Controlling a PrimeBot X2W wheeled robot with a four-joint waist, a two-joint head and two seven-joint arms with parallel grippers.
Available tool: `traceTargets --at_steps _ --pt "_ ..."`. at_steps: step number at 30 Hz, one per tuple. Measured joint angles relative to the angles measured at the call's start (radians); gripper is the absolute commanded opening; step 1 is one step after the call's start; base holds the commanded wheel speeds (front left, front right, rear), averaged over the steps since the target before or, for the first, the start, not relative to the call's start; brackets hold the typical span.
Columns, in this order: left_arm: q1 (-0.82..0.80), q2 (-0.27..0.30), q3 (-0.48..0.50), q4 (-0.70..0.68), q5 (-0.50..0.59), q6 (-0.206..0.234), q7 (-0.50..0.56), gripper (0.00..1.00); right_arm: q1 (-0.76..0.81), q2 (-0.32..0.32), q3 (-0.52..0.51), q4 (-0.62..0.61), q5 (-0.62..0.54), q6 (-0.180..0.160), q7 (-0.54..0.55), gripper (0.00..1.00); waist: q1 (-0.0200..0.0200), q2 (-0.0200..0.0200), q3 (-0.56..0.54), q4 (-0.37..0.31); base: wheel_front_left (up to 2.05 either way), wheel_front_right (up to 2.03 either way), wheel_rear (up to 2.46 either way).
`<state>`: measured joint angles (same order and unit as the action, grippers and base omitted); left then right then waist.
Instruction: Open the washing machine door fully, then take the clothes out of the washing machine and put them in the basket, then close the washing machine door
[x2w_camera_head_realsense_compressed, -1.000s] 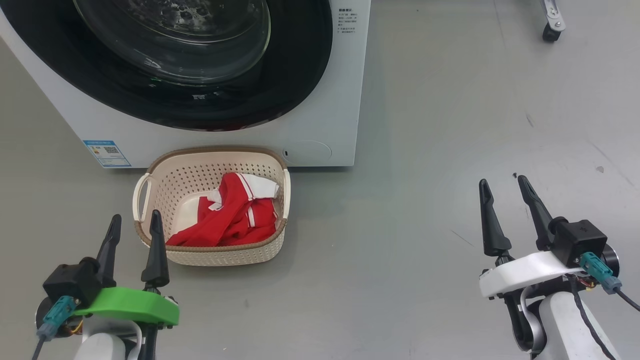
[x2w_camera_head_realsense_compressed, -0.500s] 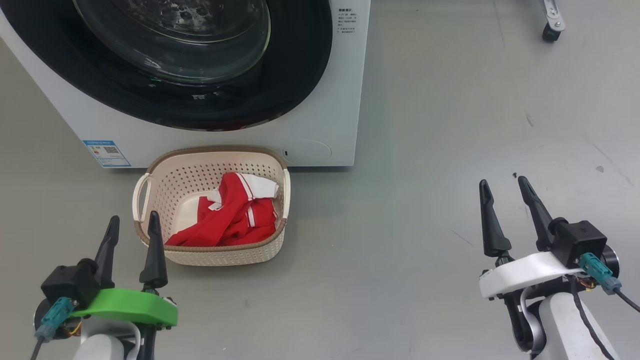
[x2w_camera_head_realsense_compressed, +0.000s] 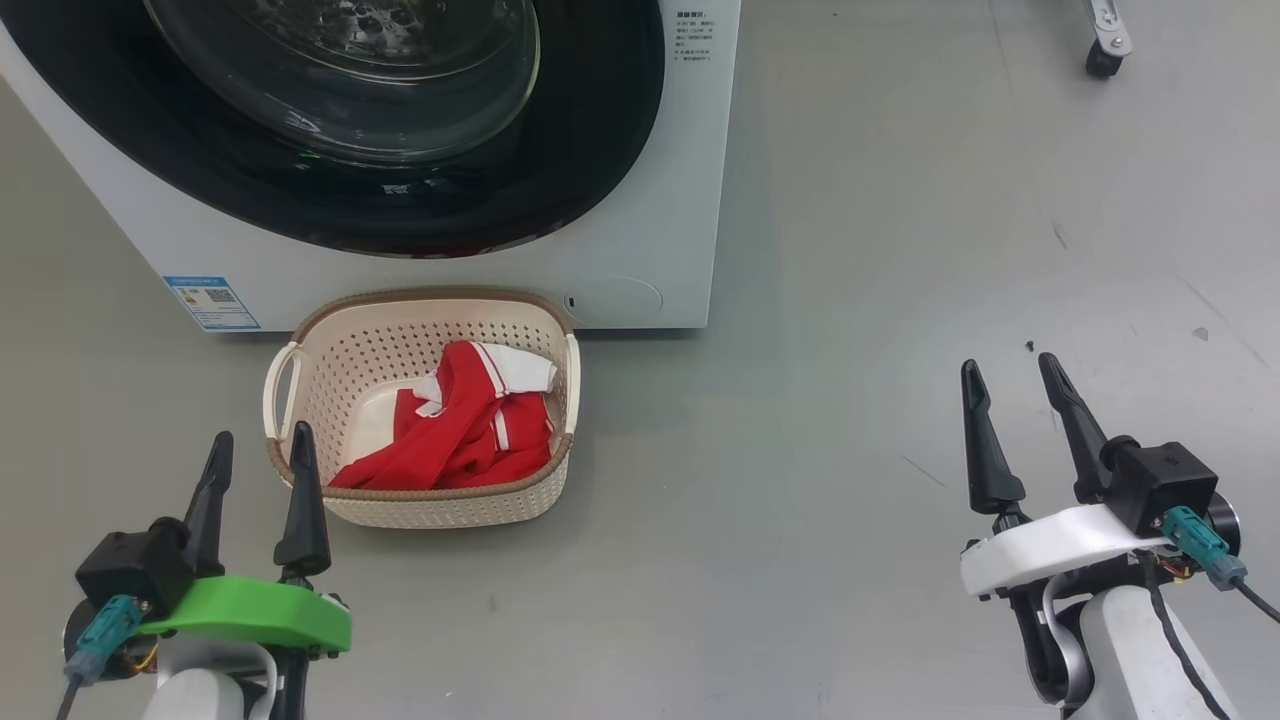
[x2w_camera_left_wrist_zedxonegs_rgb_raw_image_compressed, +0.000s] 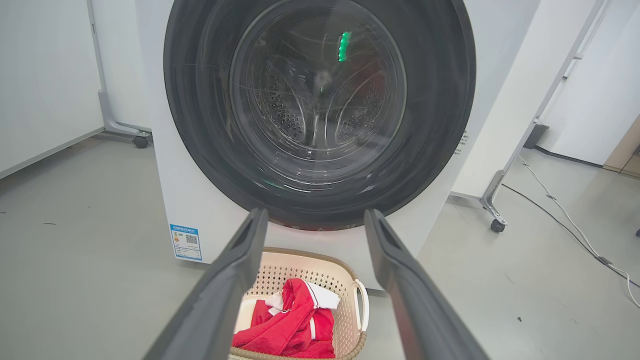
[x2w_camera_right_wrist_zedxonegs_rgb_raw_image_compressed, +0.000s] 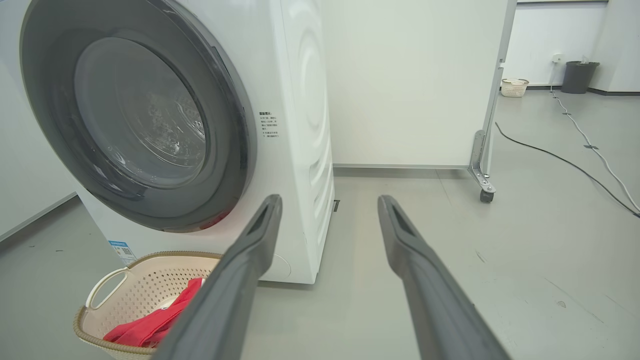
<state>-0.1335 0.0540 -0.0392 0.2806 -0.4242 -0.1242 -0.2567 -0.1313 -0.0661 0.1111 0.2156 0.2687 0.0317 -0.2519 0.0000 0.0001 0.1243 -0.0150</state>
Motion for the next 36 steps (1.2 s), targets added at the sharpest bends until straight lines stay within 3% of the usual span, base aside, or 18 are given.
traceTargets --at_steps 16,17,26,36 --pt "0.0 -0.002 0.002 0.002 -0.035 0.0 0.0 1.0 0.001 0.003 -0.009 0.001 -0.017 0.011 0.0 1.0 0.0 0.0 -0.003 0.0 0.0 0.0 0.0" --pt "0.0 -0.002 0.001 0.001 -0.042 0.0 0.0 0.0 0.001 0.004 -0.009 0.001 -0.018 0.011 0.0 0.0 0.0 0.0 -0.003 0.0 0.0 0.0 0.0" --pt "0.024 -0.021 -0.004 0.046 -0.062 0.0 0.009 0.0 0.042 0.016 -0.006 0.052 0.001 0.011 0.003 0.0 0.0 0.0 -0.005 0.0 0.0 0.0 0.0" --pt "0.024 -0.021 0.002 0.046 -0.193 0.0 0.041 0.0 0.042 0.017 -0.032 0.053 0.14 0.019 0.037 0.0 0.0 0.0 -0.019 0.002 0.0 0.0 0.0"
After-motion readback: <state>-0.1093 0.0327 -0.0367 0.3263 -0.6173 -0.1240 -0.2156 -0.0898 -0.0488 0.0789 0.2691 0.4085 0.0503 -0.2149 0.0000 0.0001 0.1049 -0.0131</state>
